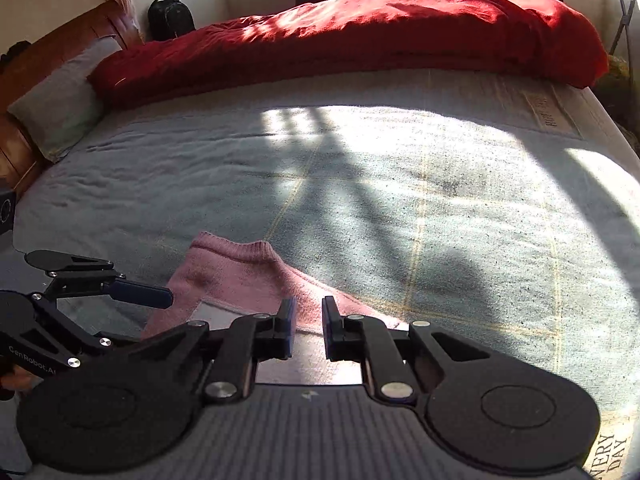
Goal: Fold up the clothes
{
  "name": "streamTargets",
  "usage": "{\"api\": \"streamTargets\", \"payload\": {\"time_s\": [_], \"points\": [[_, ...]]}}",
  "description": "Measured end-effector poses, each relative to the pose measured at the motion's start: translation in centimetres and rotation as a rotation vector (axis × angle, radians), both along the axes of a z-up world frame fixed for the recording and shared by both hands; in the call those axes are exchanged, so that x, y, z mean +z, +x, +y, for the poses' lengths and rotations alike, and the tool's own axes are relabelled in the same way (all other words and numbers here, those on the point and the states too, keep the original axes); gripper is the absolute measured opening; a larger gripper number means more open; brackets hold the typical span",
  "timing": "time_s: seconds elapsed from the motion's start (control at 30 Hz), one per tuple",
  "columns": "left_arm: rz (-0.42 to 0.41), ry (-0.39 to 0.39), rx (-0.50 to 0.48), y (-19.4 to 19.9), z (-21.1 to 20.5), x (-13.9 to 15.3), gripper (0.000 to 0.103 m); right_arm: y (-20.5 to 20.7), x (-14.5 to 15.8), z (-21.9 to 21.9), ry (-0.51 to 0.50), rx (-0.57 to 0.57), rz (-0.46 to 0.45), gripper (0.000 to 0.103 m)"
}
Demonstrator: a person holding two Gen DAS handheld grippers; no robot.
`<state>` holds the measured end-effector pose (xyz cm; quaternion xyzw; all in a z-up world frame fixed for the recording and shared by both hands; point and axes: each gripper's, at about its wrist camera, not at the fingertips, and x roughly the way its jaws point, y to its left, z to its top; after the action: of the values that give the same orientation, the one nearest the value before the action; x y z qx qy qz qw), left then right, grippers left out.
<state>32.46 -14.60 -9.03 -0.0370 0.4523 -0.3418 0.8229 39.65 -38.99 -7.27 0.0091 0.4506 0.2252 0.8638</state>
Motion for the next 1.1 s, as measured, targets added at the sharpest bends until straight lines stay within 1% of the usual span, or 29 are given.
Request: {"api": "streamTargets", "payload": {"time_s": [0.03,0.1,0.13,0.2,0.23,0.33,0.37,0.4,0.47,0.53,0.57,0.6,0.7,0.77,0.83,0.87,0.93,1.0,1.1], "points": [[-0.002,0.012,-0.013,-0.5,-0.2,-0.1,0.072,-0.7,-0.7,0.2,-0.031,0.009,0.004,0.015],[-0.003,0.061,-0.034,-1.4,-0.8,-0.9,0.072,-1.6,-2.4,0.2,-0.111,-0.007,0.019,0.015],[-0.004,0.068,-0.037,-1.4,-0.9,-1.2,0.072,-1.7,-3.3,0.0,-0.138,-0.017,0.024,0.013],[-0.006,0.070,-0.037,-1.4,-1.1,-1.9,0.073,-1.7,-4.6,-0.9,-0.118,-0.045,0.026,0.006],[-0.007,0.071,-0.038,-1.3,-1.2,-2.2,0.073,-1.5,-4.8,-1.3,-0.097,-0.066,0.037,0.004],[0.004,0.095,-0.027,-1.2,-1.6,-1.5,0.072,-1.8,-3.7,-1.5,-0.074,-0.092,0.046,0.005],[0.000,0.109,-0.029,-1.5,-1.7,-1.0,0.072,-2.2,-3.0,-1.4,-0.073,-0.087,0.036,0.009],[-0.007,0.117,-0.036,-1.9,-1.7,-0.6,0.072,-2.7,-2.3,-1.4,-0.068,-0.084,0.028,0.012],[-0.019,0.124,-0.055,-2.9,-1.7,0.3,0.072,-3.7,-1.1,-1.6,-0.035,-0.068,0.035,0.012],[-0.028,0.123,-0.084,-4.1,-1.7,0.6,0.073,-4.8,-0.7,-1.7,-0.004,-0.042,0.056,0.012],[-0.025,0.126,-0.092,-4.6,-1.8,0.6,0.073,-5.3,-0.8,-1.6,-0.003,-0.026,0.072,0.012],[-0.024,0.131,-0.094,-4.9,-1.9,0.3,0.073,-5.8,-1.2,-1.5,-0.030,-0.013,0.084,0.012],[-0.020,0.150,-0.099,-5.4,-2.1,-0.8,0.074,-6.8,-3.4,-1.5,-0.147,-0.014,0.104,0.012],[-0.006,0.155,-0.091,-5.2,-2.3,-1.1,0.074,-7.1,-3.8,-2.5,-0.117,-0.047,0.109,0.012],[0.004,0.168,-0.071,-5.1,-2.4,-0.6,0.074,-7.7,-2.8,-2.8,-0.094,-0.070,0.098,0.013],[0.010,0.175,-0.061,-5.0,-2.5,-0.3,0.073,-8.2,-2.0,-2.7,-0.094,-0.060,0.080,0.017],[-0.012,0.200,-0.080,-5.8,-2.7,0.4,0.073,-9.5,-0.7,-2.2,-0.056,-0.009,0.068,0.017],[-0.015,0.203,-0.115,-6.9,-2.8,0.7,0.073,-10.6,-0.3,-1.3,-0.025,0.056,0.082,0.017],[-0.001,0.208,-0.178,-8.8,-3.1,0.4,0.074,-11.8,-1.7,-0.1,-0.095,0.116,0.112,0.017]]}}
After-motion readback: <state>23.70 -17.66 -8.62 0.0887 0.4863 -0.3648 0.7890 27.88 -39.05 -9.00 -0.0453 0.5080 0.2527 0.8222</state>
